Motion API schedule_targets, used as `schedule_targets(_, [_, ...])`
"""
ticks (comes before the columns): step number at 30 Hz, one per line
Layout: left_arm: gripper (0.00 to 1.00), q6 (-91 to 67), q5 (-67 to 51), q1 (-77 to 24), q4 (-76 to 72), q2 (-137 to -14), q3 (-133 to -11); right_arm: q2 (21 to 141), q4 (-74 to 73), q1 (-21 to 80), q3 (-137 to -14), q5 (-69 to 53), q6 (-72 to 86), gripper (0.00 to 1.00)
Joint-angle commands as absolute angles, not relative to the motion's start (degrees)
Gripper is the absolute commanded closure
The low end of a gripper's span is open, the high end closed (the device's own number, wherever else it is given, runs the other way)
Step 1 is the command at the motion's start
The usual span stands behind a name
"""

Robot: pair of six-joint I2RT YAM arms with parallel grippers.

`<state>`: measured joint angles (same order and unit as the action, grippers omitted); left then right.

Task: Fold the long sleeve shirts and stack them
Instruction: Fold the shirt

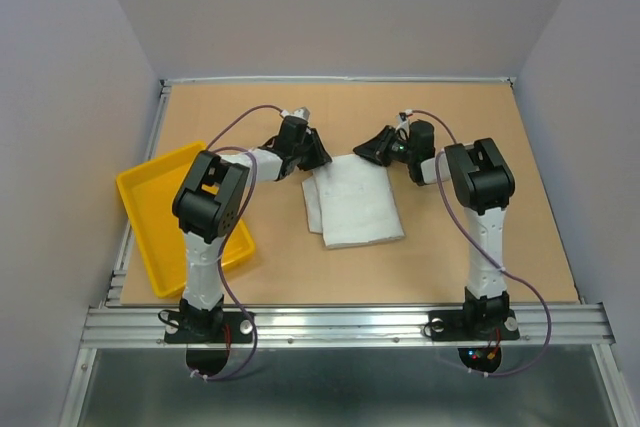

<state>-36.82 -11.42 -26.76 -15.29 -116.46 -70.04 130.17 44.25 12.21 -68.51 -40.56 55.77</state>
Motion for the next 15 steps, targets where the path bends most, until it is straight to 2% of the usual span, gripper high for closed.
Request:
schedule_targets(1, [0.61, -36.0, -11.3, -25.4, -15.4, -117.2, -70.8, 132.4, 45.1, 9.9, -69.5, -38.0, 55.8, 0.76])
schedule_targets(10, [0.61, -35.4, -9.9, -23.6, -15.3, -113.6, -68.5, 125.4, 44.1, 5.6, -63.9, -35.9, 54.0, 0.76])
schedule_targets(15, [0.53, -33.9, -8.8, -24.3, -13.0, -106.3, -68.1, 115.8, 31.1, 5.4, -64.2, -33.1, 46.9, 0.74])
